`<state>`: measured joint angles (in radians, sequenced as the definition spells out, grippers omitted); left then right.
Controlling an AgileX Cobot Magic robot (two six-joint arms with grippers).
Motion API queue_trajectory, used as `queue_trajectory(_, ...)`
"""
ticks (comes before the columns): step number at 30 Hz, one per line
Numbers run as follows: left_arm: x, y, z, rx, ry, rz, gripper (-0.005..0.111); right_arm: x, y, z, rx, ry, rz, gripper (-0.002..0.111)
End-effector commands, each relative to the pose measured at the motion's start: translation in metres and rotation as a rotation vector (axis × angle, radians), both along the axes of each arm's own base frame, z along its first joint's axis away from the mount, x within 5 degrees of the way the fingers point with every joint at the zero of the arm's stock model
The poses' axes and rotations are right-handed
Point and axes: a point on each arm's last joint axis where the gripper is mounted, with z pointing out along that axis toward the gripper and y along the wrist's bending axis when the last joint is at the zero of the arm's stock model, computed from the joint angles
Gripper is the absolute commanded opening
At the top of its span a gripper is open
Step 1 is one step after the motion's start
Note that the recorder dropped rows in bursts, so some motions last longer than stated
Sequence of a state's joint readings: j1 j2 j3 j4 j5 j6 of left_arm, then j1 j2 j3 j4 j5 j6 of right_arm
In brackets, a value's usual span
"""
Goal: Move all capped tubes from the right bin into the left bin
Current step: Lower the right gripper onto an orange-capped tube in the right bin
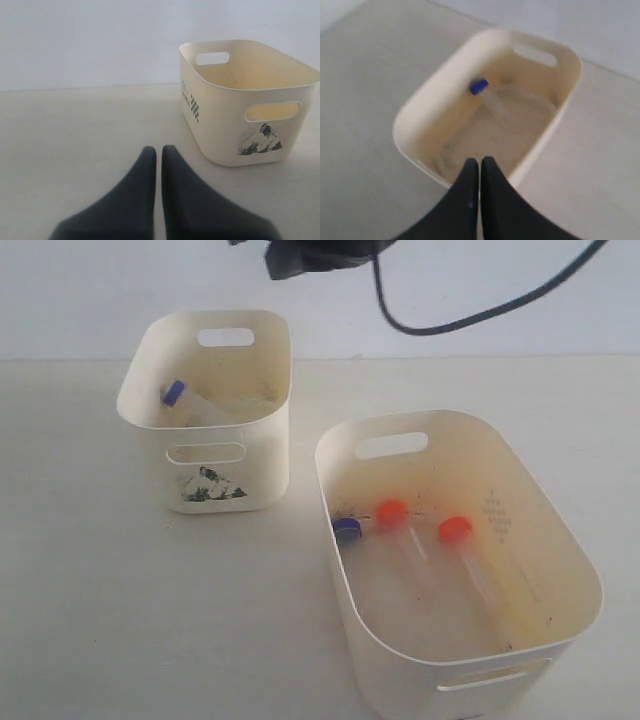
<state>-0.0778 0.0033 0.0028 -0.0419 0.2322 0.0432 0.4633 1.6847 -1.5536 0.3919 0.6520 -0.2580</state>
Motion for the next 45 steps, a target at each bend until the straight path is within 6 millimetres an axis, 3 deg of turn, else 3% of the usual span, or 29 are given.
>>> queue_trajectory(1, 0.000, 0.000, 0.002, -0.007, -0.010, -0.001, 0.004, -0.022, -0.031, 0.006, -0.232, 0.130, -0.067, 0.000)
queue_trajectory(5, 0.000, 0.000, 0.002, -0.007, -0.010, -0.001, 0.004, -0.044, -0.041, -0.002, -0.317, 0.319, -0.053, 0.000)
queue_trajectory(8, 0.000, 0.000, 0.002, -0.007, -0.010, -0.001, 0.004, -0.055, -0.045, -0.024, -0.317, 0.388, -0.083, 0.000)
queue_trajectory(18, 0.000, 0.000, 0.002, -0.007, -0.010, -0.001, 0.004, -0.070, -0.055, -0.113, -0.239, 0.389, -0.208, 0.000)
queue_trajectory(23, 0.000, 0.000, 0.002, -0.007, -0.010, -0.001, 0.004, -0.075, -0.058, -0.136, -0.193, 0.355, -0.241, 0.000)
queue_trajectory(31, 0.000, 0.000, 0.002, -0.007, -0.010, -0.001, 0.004, -0.077, -0.058, -0.140, -0.157, 0.367, -0.259, 0.000)
queue_trajectory(39, 0.000, 0.000, 0.002, -0.007, -0.010, -0.001, 0.004, -0.081, -0.032, -0.125, -0.180, 0.312, -0.152, 0.000)
queue_trajectory(45, 0.000, 0.000, 0.002, -0.007, -0.010, -0.001, 0.004, -0.076, -0.035, -0.135, -0.215, 0.324, -0.191, 0.000)
